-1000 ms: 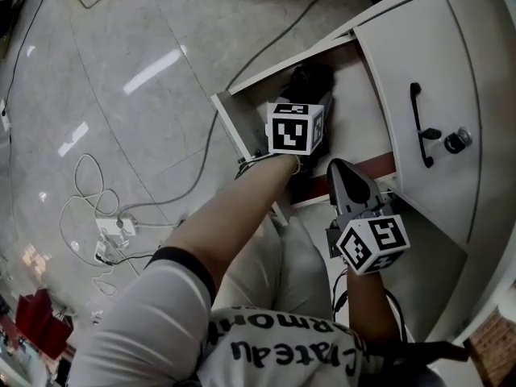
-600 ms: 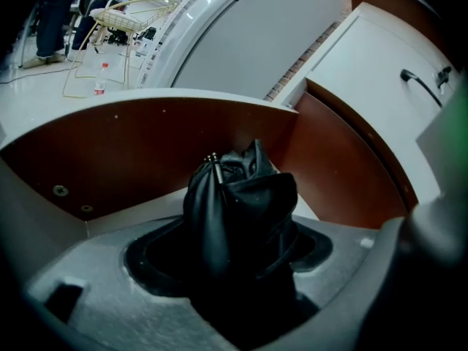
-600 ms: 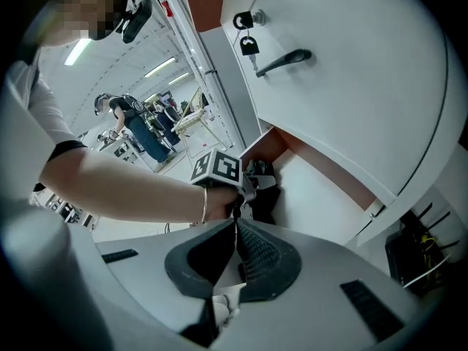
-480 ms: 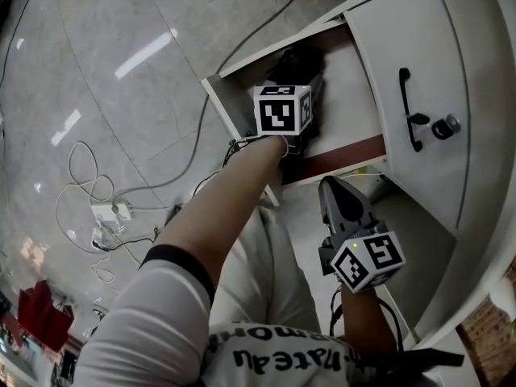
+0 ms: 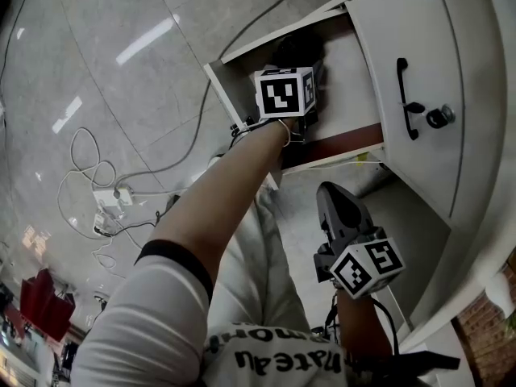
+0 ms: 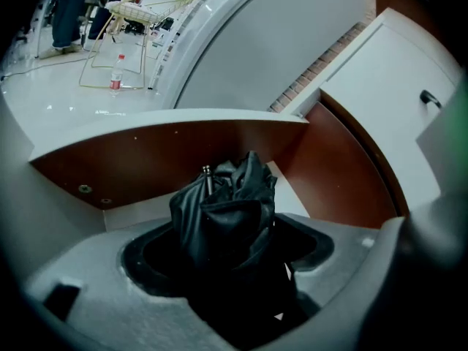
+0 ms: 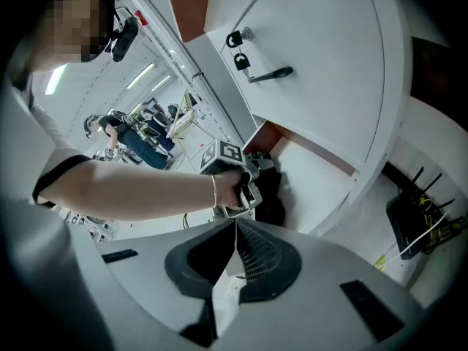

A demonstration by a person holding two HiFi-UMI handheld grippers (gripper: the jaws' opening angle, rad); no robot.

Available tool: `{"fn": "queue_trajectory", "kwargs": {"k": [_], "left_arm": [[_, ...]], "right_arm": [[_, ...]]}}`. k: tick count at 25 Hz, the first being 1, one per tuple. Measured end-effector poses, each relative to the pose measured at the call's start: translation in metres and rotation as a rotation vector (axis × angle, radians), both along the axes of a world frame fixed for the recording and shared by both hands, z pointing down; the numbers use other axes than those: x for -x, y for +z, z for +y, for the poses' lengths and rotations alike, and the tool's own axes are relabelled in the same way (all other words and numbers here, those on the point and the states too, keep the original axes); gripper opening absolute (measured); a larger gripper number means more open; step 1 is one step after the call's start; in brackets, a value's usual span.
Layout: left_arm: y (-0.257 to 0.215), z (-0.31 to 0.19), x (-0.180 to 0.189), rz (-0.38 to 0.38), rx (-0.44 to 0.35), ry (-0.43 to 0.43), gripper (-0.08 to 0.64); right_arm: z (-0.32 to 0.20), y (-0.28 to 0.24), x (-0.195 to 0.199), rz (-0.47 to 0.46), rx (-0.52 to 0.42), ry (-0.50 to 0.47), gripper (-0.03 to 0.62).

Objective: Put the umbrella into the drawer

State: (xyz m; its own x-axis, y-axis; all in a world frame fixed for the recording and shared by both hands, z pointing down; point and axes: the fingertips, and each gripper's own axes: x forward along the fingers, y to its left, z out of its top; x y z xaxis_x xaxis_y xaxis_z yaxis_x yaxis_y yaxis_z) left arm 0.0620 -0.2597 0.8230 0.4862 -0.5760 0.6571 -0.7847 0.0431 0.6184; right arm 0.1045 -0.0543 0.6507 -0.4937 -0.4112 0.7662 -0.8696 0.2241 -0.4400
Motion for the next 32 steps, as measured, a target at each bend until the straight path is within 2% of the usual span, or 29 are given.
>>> {"fn": "queue_trajectory", "kwargs": {"k": [7, 13, 16, 20, 23, 30, 32], "left_arm": [[-0.01, 0.01, 0.004, -0.126, 0.002, 0.033, 0.379], [-0.043, 0.009, 0.011, -0.117, -0.005, 0.026, 0.379], [-0.058, 0.021, 0.019, -0.113, 0.034, -0.005, 0.379], [-0.092, 0.05, 0.035, -0.074, 0.099, -0.095, 0.377], [-0.126, 0.076, 0.041, -0.04, 0.119, -0.092, 0.377], [-0.241, 0.089, 0.06, 0.077, 0.055, -0.056, 0.376], [-0.282, 0.094, 0.057, 0.11, 0.012, -0.01, 0.376]], "right_arm": [[-0.011, -0.028, -0.007, -0.02, -0.023, 0.056, 0.018], [-0.023, -0.062, -0.003, -0.021, -0.054, 0.059, 0.018], [-0.032, -0.087, -0.001, -0.025, -0.08, 0.051, 0.018], [-0.047, -0.122, 0.009, -0.048, -0.129, 0.046, 0.018], [-0.054, -0.154, 0.02, -0.061, -0.159, 0.032, 0.018], [-0.078, -0.255, 0.056, -0.091, -0.286, -0.01, 0.018], [-0.084, -0.287, 0.062, -0.095, -0.323, -0.029, 0.018]]}}
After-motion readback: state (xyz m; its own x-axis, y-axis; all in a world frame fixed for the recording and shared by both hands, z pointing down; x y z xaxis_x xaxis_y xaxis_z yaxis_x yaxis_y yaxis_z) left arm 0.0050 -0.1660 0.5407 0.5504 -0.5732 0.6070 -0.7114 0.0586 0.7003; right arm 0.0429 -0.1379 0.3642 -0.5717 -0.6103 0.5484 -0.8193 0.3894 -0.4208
